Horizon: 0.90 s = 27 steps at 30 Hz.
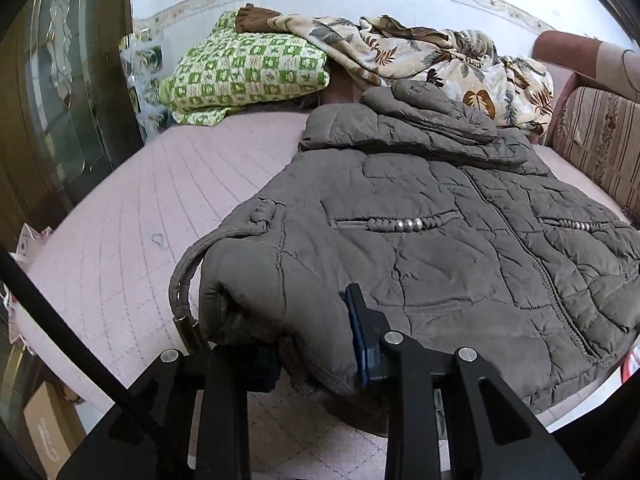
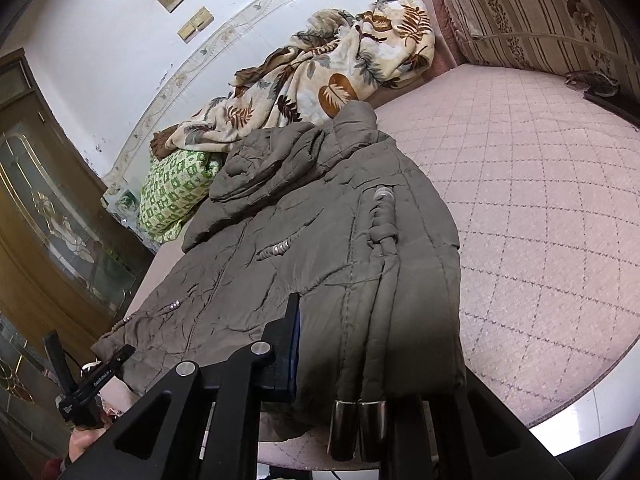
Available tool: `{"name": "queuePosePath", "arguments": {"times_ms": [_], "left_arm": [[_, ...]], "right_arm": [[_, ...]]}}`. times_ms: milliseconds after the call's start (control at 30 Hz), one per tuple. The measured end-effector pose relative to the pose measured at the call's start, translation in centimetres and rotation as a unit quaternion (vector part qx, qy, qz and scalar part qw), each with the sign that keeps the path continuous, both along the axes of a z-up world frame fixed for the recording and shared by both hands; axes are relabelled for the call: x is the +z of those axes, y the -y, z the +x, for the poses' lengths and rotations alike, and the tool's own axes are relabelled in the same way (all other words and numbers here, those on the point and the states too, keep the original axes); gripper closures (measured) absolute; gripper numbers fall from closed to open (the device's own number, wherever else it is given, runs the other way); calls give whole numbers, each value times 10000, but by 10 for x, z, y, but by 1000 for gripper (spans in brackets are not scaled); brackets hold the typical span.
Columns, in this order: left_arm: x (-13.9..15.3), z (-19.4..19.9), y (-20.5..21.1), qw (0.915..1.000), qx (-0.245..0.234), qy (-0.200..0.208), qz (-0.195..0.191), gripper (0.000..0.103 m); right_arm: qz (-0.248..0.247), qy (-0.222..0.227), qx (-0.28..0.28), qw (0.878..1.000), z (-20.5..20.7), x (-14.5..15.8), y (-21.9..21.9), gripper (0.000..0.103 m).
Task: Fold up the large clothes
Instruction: 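Close both grippers on the jacket hem edge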
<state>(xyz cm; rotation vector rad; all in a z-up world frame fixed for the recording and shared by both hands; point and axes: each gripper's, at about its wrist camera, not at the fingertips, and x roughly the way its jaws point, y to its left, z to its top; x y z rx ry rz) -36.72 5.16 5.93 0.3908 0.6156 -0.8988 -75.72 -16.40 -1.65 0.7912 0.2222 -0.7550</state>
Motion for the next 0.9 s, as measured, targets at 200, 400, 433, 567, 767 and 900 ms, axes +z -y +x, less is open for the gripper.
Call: {"name": "queuePosePath", "arguments": {"times_ms": [200, 400, 433, 567, 767, 900], "left_arm": [[5, -1, -2, 10000, 18, 11, 4, 76], [9, -2, -3, 10000, -7, 90, 19, 76], [10, -2, -4, 10000, -7, 81, 18, 76], [12, -5, -5, 10000, -3, 92, 10, 76], [18, -6, -8, 9999, -22, 98, -28, 76], [20, -7, -9, 9999, -29, 90, -38, 76]], "right_arm": [[-71, -9, 23, 10000, -3, 4, -3, 85], [-164, -9, 22, 9999, -4, 11, -6, 86], [-169, 3, 25, 9999, -5, 12, -7, 86], [-194, 33, 34, 9998, -9, 15, -9, 86], [-254, 66, 63, 9996, -13, 23, -10, 86], [-264, 125, 76, 9995, -15, 27, -9, 86]]}}
